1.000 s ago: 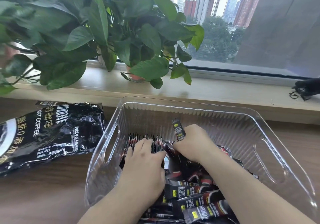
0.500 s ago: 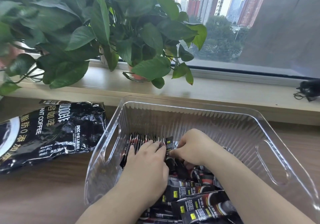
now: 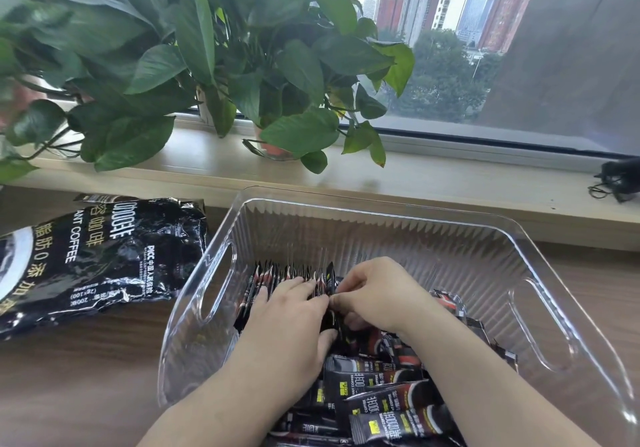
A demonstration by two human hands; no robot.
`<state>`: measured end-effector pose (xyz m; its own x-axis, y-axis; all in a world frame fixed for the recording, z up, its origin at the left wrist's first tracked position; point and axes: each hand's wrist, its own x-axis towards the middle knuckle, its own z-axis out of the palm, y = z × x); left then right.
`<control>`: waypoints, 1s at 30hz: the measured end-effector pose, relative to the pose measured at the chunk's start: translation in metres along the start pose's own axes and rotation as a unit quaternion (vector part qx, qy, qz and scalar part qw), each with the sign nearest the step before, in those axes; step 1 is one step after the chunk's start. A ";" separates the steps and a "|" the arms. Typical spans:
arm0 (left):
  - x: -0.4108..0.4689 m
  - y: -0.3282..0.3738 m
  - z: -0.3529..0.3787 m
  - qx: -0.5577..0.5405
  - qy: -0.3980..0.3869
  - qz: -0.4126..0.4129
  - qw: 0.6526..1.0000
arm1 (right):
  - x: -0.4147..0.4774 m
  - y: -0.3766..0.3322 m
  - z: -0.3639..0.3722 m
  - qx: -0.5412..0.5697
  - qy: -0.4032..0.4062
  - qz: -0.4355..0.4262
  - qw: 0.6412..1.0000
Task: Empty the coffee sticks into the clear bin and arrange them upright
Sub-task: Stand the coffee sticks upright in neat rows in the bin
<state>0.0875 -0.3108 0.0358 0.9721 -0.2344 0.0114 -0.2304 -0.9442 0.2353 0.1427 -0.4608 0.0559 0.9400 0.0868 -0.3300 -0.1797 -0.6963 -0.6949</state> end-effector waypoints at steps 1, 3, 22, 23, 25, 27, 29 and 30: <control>0.000 0.000 0.001 -0.005 0.006 0.004 1.000 | 0.000 0.001 -0.001 0.002 -0.002 0.003 1.000; -0.001 -0.001 0.001 -0.008 0.008 0.014 1.000 | 0.001 0.002 -0.002 0.010 0.000 0.003 1.000; 0.003 -0.001 0.004 -0.009 -0.026 0.034 0.999 | -0.009 -0.002 -0.009 -0.042 -0.071 0.036 0.996; 0.003 -0.002 0.004 -0.008 -0.026 0.035 0.999 | -0.009 -0.003 -0.009 -0.045 -0.074 0.033 0.996; 0.003 -0.002 0.004 -0.005 -0.022 0.036 0.999 | -0.010 -0.004 -0.009 -0.062 -0.070 0.024 0.995; 0.003 -0.001 0.005 -0.007 -0.016 0.037 0.999 | -0.009 -0.004 -0.008 -0.070 -0.056 0.013 0.996; 0.003 -0.002 0.006 -0.011 -0.011 0.036 0.999 | -0.008 -0.004 -0.007 -0.058 -0.040 0.015 0.997; 0.003 -0.002 0.007 -0.012 -0.009 0.035 0.999 | -0.007 -0.003 -0.006 -0.054 -0.034 0.017 0.998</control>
<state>0.0910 -0.3117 0.0289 0.9525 -0.3044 0.0108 -0.2968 -0.9196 0.2575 0.1385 -0.4637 0.0647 0.9109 0.1073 -0.3984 -0.1762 -0.7719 -0.6108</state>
